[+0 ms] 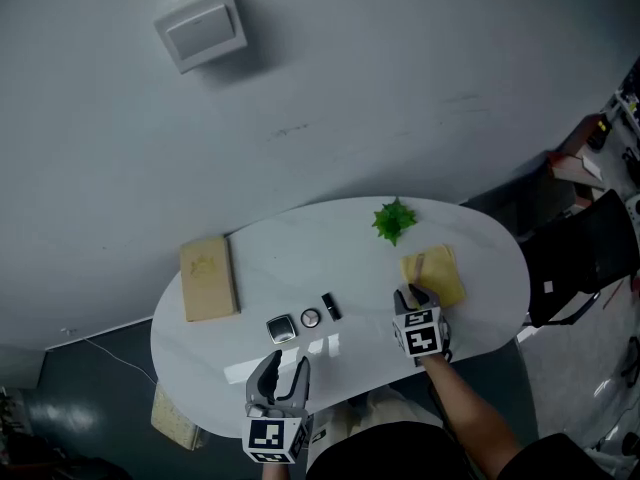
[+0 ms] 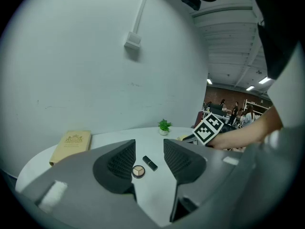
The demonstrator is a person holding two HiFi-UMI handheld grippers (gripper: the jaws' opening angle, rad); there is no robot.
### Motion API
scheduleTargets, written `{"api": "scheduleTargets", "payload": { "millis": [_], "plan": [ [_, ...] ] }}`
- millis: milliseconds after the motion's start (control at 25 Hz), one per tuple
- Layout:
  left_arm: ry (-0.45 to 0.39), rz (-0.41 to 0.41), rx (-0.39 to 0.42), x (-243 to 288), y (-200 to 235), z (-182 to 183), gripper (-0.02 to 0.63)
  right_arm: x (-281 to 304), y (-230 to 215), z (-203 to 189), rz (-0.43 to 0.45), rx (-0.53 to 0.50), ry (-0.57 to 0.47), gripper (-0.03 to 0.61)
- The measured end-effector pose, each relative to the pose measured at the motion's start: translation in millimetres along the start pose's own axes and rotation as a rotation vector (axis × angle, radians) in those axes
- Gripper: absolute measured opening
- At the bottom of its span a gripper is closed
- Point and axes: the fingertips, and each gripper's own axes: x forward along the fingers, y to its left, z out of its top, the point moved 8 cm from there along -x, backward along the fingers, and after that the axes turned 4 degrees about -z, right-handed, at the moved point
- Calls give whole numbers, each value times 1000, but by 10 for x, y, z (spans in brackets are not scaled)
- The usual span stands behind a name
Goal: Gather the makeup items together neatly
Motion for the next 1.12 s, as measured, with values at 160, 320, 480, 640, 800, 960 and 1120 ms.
{"api": "scheduleTargets", "payload": {
  "millis": [160,320,480,640,800,960,1120],
  "plan": [
    [6,7,0,118,-171,20,183,71,-219,-17,-4,4,9,104],
    [11,10,3,205,-356,36,183,155,-378,-70,-3,5,33,104],
    [17,15,4,261,-483,43,183,252,-457,-113,14,33,52,104],
    [23,25,2,298,-573,20,183,353,-500,-136,28,58,60,104],
    [28,35,-1,312,-636,10,181,426,-531,-142,37,71,71,104],
    [33,41,0,306,-692,15,181,461,-504,-146,53,75,80,104],
    [31,51,4,285,-708,25,183,485,-487,-139,49,90,89,105]
  ]
}}
